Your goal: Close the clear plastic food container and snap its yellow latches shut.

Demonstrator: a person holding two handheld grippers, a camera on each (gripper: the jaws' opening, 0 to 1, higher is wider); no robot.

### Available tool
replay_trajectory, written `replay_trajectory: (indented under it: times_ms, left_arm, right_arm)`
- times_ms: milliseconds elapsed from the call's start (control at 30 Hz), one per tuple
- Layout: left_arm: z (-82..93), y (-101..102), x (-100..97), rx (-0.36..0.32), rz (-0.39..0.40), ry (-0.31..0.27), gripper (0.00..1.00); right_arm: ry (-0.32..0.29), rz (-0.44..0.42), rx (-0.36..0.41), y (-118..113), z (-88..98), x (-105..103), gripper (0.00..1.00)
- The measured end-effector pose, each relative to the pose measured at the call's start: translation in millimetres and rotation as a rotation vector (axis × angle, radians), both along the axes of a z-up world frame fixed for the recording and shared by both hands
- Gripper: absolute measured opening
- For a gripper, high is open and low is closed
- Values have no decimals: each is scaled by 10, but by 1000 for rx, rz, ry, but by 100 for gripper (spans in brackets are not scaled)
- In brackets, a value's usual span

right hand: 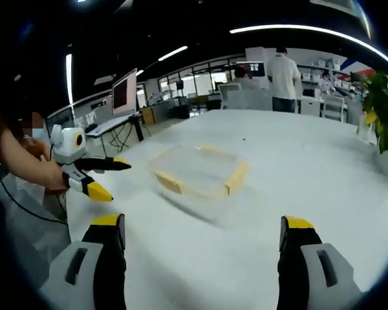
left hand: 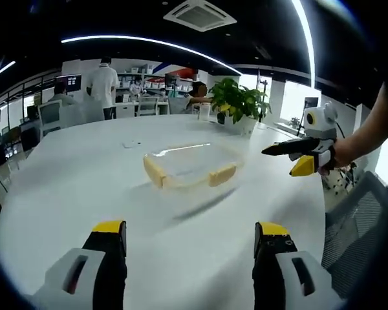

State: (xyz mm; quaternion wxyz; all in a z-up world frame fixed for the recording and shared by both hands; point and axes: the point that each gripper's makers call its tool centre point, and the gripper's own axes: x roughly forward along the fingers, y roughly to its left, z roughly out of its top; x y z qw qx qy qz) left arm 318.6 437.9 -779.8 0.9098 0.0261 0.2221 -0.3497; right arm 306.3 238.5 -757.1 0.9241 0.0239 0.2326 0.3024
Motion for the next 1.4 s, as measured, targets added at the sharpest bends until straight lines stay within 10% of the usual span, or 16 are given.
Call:
replay_trajectory:
  times_ms: [1400]
  left_arm:
    - [93, 153, -449, -19, 12, 4, 75]
  right_arm:
    - [10, 6, 54, -137, -23, -613, 98]
